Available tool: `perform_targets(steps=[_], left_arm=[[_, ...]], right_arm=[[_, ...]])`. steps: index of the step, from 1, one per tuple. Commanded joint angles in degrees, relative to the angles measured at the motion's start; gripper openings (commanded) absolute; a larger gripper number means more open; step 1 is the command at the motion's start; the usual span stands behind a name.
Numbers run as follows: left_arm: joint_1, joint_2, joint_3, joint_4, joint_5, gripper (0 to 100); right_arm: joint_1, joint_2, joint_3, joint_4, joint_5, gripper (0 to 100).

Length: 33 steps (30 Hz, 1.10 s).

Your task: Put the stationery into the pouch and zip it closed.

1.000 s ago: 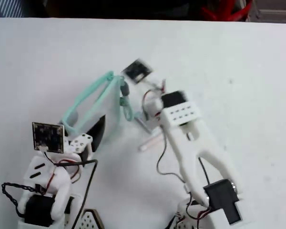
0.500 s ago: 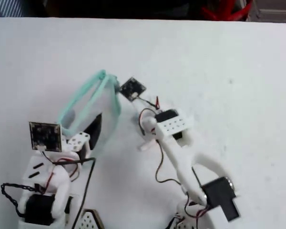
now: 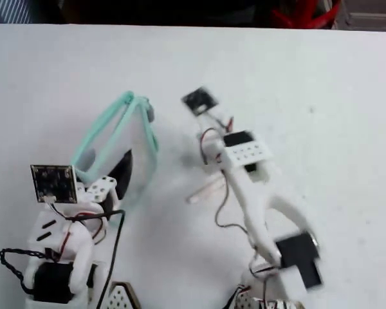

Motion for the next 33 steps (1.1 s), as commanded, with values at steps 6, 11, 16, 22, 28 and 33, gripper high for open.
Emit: perform_targets(steps=[6,11,16,22,28,33], left_arm=[[-0.1,0.0,-0.4,-1.4,0.8,25],[3.2,0.0,-0.4,-0.9,0.6,26],[6.5,0.0,-0.7,0.7,0.5,26],[8.7,0.0,-0.6,0.8,-4.3,26],[8.7,0.0,-0.5,0.8,-4.4,28],[8.4,0.0,-0.5,0.8,-4.4,29]], right_arm=[[-2.3,-35.7,-2.8,3.0,-1.5,1.8],[-13.2,-51.5,-2.6,0.5,-2.8,1.8],[-22.7,-53.8,-2.8,-8.8,-8.3,1.7],[-25.8,-44.6,-3.3,-15.7,-13.7,1.7],[-30.4,-39.5,-4.0,-15.4,-14.0,1.7],[-30.5,-35.8,-3.9,-13.0,-14.0,1.7]])
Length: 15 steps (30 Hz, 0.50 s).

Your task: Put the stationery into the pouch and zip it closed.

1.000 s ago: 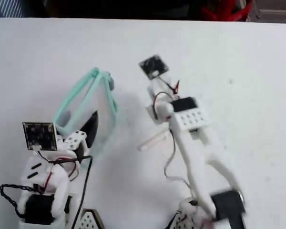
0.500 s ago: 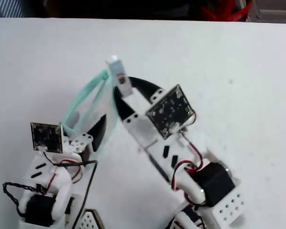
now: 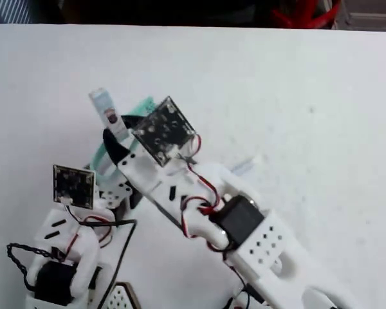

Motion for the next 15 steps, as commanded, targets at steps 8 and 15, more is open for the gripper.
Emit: perform_targets(steps=[8,15], left_arm=[[0.4,0.2,-0.4,0.3,-0.6,29],[0.5,0.2,-0.4,0.3,-0.5,29]], right_arm=[[-0.2,1.7,-3.7,8.5,-0.4,1.7],[-0.2,5.5,-12.0,20.9,6.6,1.7]])
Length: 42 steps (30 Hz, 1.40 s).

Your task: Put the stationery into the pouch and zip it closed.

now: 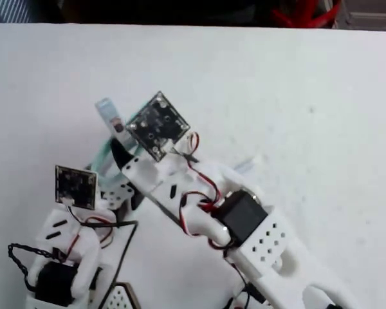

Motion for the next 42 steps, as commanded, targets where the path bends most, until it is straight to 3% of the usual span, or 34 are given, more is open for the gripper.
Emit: perform_targets(steps=[1,14,18,21,32,38,42], left_arm=[[0.3,0.1,-0.4,0.3,-0.5,29],[0.2,0.1,-0.4,0.3,-0.7,29],[0.1,0.1,-0.4,0.3,-0.6,29],[0.1,0.1,-0.4,0.3,-0.6,29],[0.1,0.1,-0.4,0.3,-0.6,29],[0.1,0.1,-0.4,0.3,-0.5,29],[-0.5,0.1,-0.4,-0.2,-0.9,24]], right_arm=[[-0.5,5.1,-7.1,8.0,4.0,1.7],[-0.5,39.9,-47.1,37.8,4.7,2.4],[-0.5,42.1,-53.3,43.5,4.7,18.4],[-0.5,41.0,-54.9,44.0,4.8,26.5],[-0.3,32.4,-55.5,41.8,4.8,24.5],[5.3,23.6,-55.5,35.9,4.0,24.4],[12.8,16.4,-55.0,34.6,-2.4,24.4]])
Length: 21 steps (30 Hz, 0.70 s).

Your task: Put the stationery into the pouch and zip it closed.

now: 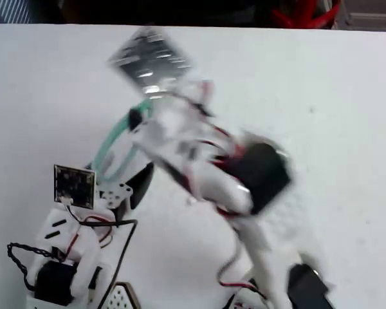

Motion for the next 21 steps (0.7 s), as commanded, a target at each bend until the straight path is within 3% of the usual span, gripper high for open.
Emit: perform_targets(steps=[1,6,11,21], left_arm=[[-1.2,0.1,-0.6,-0.3,-1.0,23],[-0.1,0.1,-0.4,-0.6,-1.0,20],[-0.1,0.1,-0.4,-0.7,-1.0,21],[-0.1,0.1,1.0,-1.5,-1.0,22]], right_arm=[[7.8,-6.5,-0.8,-1.4,-4.5,24.3],[20.3,-6.1,11.3,1.8,-5.1,24.3],[29.8,-1.5,28.6,-2.3,-4.5,24.4],[34.3,13.1,42.4,-14.5,-5.1,24.6]])
